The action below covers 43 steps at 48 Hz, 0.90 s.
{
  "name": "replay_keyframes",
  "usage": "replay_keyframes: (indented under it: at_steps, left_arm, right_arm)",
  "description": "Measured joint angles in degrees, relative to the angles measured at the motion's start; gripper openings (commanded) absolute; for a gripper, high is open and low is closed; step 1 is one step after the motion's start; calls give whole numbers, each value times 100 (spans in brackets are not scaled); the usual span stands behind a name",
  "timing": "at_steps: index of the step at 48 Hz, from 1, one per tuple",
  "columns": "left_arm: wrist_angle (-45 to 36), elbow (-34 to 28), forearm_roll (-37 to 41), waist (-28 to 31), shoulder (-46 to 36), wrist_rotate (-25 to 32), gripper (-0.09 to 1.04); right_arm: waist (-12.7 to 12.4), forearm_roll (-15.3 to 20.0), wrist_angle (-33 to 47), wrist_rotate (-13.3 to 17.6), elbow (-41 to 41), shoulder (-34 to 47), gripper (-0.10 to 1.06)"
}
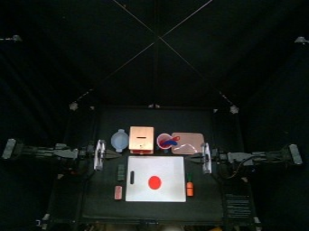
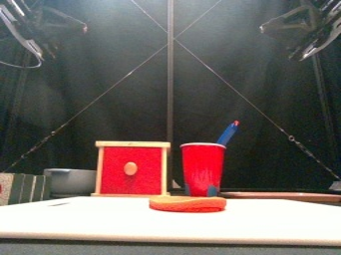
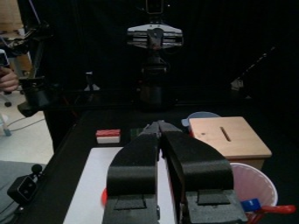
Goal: Get the cutter from the drawer then cut the dough then place the extra dough in the bowl
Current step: Open the drawer
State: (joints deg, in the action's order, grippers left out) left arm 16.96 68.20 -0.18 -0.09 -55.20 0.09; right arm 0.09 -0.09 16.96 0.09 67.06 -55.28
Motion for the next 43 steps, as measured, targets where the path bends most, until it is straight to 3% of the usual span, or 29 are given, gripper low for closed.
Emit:
replay_keyframes:
  at_steps: [9, 19, 29, 43]
  left_arm:
    - [413, 343, -167, 62, 492, -44, 11]
    - [1705, 606, -826, 26, 1248, -62, 12]
    - [2364, 606, -1775, 18, 1986, -70, 11]
    - [2628, 483, -3410, -176, 2786, -149, 12]
  right_arm:
    - [-141, -105, 0, -53, 123, 396, 2]
    - [-352, -659, 316, -88, -475, 1459, 2]
    - [-940, -1318, 1125, -62, -1608, 3120, 2]
    - [-1512, -1547, 1582, -70, -3226, 5555, 2]
